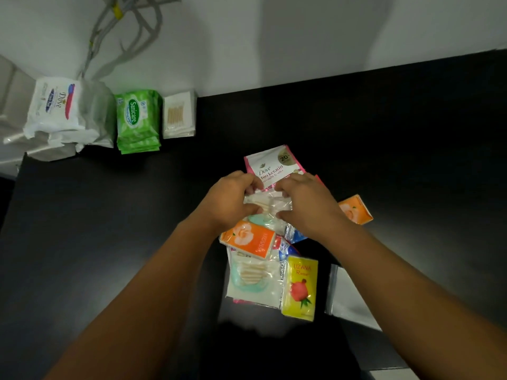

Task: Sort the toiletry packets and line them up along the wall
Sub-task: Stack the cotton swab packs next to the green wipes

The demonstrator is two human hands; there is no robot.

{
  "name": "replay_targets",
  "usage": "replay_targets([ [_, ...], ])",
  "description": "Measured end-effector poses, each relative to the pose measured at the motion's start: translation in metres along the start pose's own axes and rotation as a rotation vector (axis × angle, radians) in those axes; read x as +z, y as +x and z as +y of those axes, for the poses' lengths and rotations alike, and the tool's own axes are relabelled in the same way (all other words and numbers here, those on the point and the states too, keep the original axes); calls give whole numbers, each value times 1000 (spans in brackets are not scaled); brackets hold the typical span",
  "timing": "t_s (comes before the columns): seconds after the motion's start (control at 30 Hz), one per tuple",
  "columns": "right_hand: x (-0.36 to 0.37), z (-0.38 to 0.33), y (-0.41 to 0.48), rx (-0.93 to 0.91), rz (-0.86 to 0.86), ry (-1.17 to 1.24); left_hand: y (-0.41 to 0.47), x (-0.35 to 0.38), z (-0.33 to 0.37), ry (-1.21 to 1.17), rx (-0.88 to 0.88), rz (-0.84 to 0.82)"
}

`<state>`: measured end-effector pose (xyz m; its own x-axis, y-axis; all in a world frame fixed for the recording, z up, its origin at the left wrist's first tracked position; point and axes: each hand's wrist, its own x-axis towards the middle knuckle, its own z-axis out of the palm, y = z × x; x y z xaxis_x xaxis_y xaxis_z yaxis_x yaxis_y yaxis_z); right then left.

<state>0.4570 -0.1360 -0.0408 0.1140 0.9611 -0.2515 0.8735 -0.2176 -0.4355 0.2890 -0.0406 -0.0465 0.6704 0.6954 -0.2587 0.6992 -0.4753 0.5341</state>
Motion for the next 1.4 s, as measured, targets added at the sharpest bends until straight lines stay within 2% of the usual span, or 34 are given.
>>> replay_targets([
  [0.13,2,0,2,19,27,52,-2,-6,1,116,52,21],
  [0.23,-1,-1,7,-33,116,113,0,-11,-1,162,98,43],
  [0.37,-11,-6,25,-116,246,164,7,-18,-7,101,165,206],
  [0.47,-20,-12,45,-135,379,126,18,-29,-16,-17,82,322],
  [0.57,-23,-22,66,-68,492,86,36,-38,-32,-131,-103,415],
  [0.67,-18,-31,90,6,414,104,58,-38,-51,-246,-248,516],
  [0.83,-2,-43,124,-138,212,16,86,-32,-66,-344,-335,622],
  [0.97,12,-47,148,-156,89,-122,84,-25,-64,-56,-340,686],
  [1.03,16,-44,159,-168,77,-141,80,-21,-69,112,-220,712],
  [1.13,15,-38,170,-201,67,-134,80,-13,-79,366,-36,642],
  [1.4,13,-26,206,-323,128,-155,96,-27,-95,620,-72,602],
])
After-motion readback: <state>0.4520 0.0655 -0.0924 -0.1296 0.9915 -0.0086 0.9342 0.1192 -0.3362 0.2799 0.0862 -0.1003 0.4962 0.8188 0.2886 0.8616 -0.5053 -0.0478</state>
